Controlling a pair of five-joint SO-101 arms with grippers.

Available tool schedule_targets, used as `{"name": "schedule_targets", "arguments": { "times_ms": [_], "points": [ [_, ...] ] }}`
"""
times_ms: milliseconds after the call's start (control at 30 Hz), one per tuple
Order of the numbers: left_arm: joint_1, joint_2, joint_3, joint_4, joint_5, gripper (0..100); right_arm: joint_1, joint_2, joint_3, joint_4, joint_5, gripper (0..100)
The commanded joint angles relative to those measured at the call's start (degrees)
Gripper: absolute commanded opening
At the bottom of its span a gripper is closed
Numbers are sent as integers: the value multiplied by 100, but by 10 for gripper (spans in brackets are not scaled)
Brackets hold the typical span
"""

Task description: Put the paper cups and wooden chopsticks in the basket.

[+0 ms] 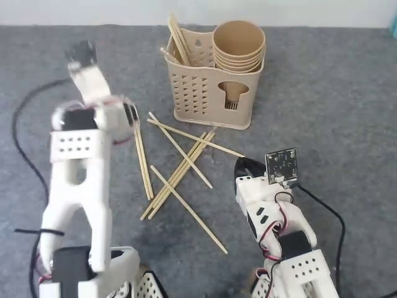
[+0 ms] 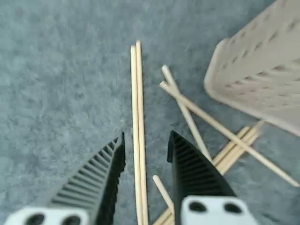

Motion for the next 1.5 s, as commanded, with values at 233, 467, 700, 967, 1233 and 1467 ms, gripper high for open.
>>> {"name": "schedule_targets", "arguments": {
  "times_ms": [233, 467, 700, 967, 1233, 1467],
  "points": [
    [141, -105, 2967, -3903, -18, 137, 57, -127, -44, -101, 79, 27],
    [123, 1398, 2176, -4000, 0, 137, 40, -127, -35, -101, 79, 27],
    [123, 1943, 1543, -3481, 149, 137, 48, -127, -35, -101, 79, 27],
    [123, 1890, 1560, -3473, 132, 13, 40, -136, -35, -101, 79, 27],
    [123, 1468, 1569, -3007, 132, 13, 48, -136, -35, -101, 79, 27],
    [176, -167, 2334, -2857, 141, 13, 40, -136, -35, -101, 79, 27]
  ]
}}
